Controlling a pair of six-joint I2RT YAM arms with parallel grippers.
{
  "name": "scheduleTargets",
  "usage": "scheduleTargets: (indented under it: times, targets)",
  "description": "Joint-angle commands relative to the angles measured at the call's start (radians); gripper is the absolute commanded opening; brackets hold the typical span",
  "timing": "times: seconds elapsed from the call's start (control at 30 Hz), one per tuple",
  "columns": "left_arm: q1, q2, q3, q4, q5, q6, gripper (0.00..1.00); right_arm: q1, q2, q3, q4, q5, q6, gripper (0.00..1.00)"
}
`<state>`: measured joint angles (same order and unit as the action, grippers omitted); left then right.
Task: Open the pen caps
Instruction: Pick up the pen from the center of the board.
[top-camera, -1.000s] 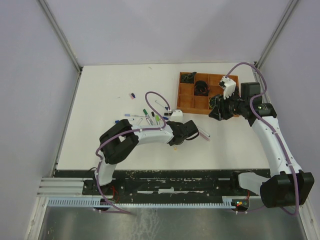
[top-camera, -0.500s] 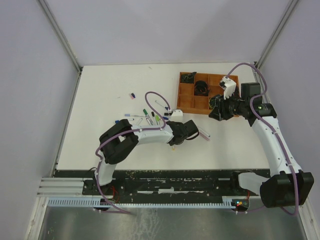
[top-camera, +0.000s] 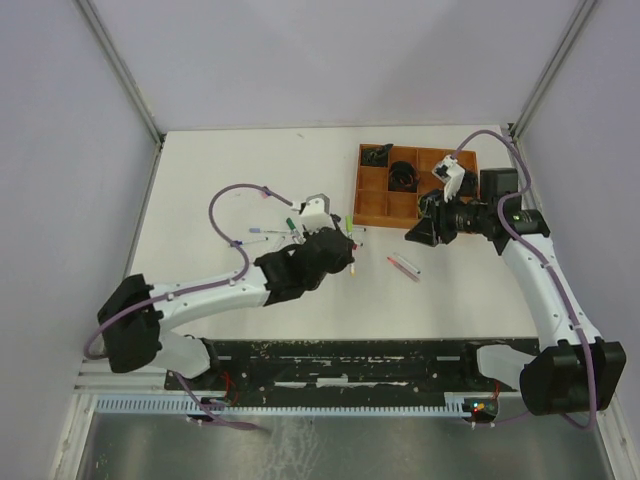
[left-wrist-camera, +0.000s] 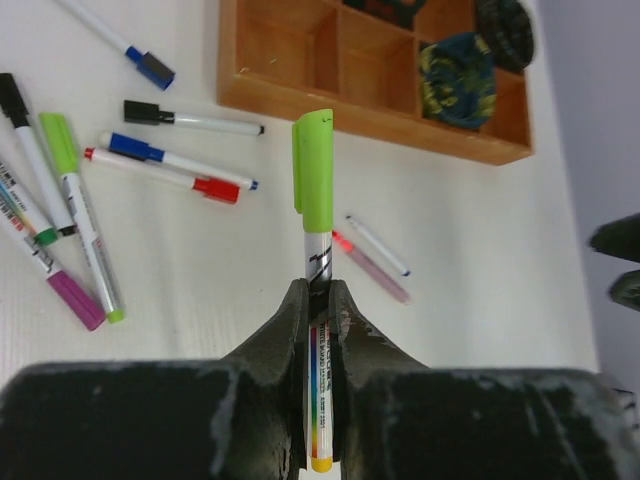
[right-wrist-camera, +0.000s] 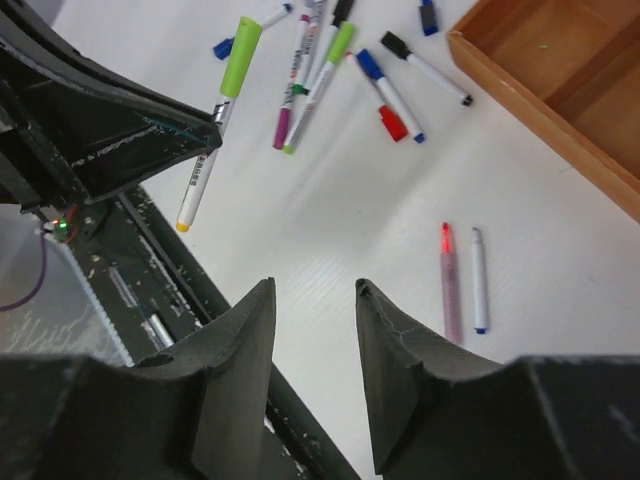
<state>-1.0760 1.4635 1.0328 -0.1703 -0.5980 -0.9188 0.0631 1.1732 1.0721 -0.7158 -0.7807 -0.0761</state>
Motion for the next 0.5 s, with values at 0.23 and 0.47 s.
scheduleTargets:
  times: [0.23,0.47]
  targets:
    - [0.007,-0.260,-0.440,0.933,0.143,0.117,0.03,0.003,-0.021,-0.196,0.588,-0.455,0.517,0.68]
    - [-0.011,-0.202,-0.503,1.209,0.093,0.156,0.03,0.069,-0.065,-0.286,0.811,-0.409,0.657,0.77]
